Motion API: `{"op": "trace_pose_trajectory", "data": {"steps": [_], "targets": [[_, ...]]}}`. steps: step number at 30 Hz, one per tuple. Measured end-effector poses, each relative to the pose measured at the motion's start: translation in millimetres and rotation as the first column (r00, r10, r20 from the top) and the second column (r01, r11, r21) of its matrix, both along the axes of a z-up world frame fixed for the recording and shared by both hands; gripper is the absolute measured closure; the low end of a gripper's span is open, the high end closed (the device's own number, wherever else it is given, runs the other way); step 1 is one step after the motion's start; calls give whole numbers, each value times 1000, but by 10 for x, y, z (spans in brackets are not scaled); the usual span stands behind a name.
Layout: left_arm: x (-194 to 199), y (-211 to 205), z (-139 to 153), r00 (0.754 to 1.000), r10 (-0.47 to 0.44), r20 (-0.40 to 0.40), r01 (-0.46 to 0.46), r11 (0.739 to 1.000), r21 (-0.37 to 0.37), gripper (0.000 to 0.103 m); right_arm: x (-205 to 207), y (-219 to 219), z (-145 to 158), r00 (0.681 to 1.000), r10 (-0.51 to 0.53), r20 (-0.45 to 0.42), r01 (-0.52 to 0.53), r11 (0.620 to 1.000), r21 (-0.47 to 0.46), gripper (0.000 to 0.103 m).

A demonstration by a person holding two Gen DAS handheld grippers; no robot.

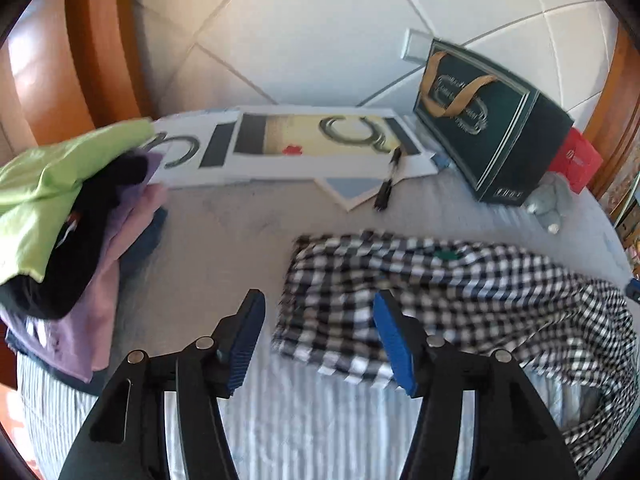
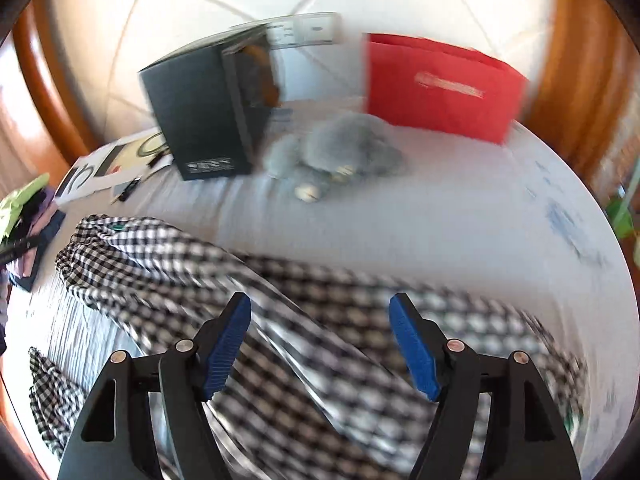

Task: Fold clothes

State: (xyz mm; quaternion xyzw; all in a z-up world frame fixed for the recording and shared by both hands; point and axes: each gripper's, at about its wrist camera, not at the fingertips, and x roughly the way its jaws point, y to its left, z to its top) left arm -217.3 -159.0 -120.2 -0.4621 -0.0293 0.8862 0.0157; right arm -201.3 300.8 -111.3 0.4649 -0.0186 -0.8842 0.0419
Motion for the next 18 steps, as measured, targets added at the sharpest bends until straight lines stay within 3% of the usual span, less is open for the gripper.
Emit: {"op": "trace_pose_trajectory", "data": {"steps": [4,8,10,11,12,16,18], "targets": [[-9,-78,-294,997,24,68,-25,1000,16,45,344,525,-95,992,-122,44,123,992,-4,26],[-114,-18,-551,993,28,114,-36,997,66,45,688,983,-219,966,-242,87,245,969,-17,10],[-146,46,-633,990,50,132,-57,997,54,46,844,1160,-260,948,-303,95,304,953,5,10],[-147,76,-655,989,65,133,-71,997,43,51,934,1276,-273,936,-338,93,339,941,8,9],[-146,101,-671,988,81,132,-86,996,31,82,1024,1393,-286,923,-373,92,374,927,10,9],[-10,10,-411,979,185,90,-185,983,-15,81,1248,1762,-363,878,-465,112,465,885,30,9],[105,-132,-129,971,239,27,-237,969,-71,81,1350,1928,-400,859,-499,115,496,867,55,9]]}}
